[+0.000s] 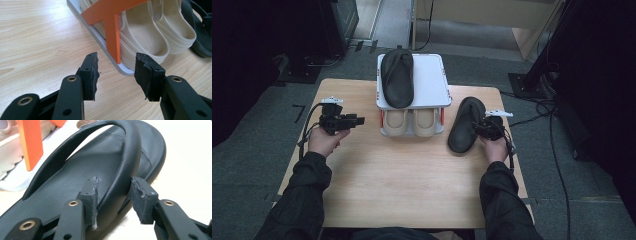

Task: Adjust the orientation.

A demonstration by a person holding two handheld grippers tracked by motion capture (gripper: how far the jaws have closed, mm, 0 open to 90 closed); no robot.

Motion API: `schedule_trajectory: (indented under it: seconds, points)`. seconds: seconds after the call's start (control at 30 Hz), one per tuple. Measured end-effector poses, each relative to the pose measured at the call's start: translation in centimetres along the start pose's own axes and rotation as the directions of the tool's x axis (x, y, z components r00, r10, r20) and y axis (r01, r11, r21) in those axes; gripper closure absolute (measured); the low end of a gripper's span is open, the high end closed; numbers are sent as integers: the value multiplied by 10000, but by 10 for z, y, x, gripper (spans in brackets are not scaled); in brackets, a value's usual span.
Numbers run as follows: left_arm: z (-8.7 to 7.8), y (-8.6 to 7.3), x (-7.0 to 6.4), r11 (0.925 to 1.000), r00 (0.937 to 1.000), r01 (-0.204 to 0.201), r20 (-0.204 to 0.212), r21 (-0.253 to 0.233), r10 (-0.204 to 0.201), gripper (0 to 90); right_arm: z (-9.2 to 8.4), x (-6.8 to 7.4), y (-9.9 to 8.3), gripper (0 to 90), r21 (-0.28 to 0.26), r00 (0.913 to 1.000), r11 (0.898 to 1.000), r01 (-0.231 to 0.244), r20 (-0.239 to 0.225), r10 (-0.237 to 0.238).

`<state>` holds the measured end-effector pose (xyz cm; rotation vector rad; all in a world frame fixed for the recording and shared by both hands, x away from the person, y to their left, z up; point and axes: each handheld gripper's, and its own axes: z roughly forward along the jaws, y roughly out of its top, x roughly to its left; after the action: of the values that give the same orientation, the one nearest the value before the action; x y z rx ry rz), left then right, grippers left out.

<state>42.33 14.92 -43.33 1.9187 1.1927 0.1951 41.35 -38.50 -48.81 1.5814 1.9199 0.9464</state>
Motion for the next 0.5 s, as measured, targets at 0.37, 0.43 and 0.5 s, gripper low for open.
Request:
schedule_trajectory:
  seconds: [0.37, 0.43, 0.5]
  points:
    - [0, -3, 10, 9997, 9997, 252, -51, -36, -252, 539, -4, -12, 1, 695, 45, 9985, 9984, -556, -18, 556]
    - [1, -4, 12, 9995, 9995, 314, -100, -1, -314, 539, -6, -13, 1, 717, 81, 9984, 9984, -560, -61, 560]
    - [1, -5, 14, 9993, 9993, 369, -101, 2, -369, 539, -7, -14, 0, 731, 99, 9987, 9987, -507, -80, 508]
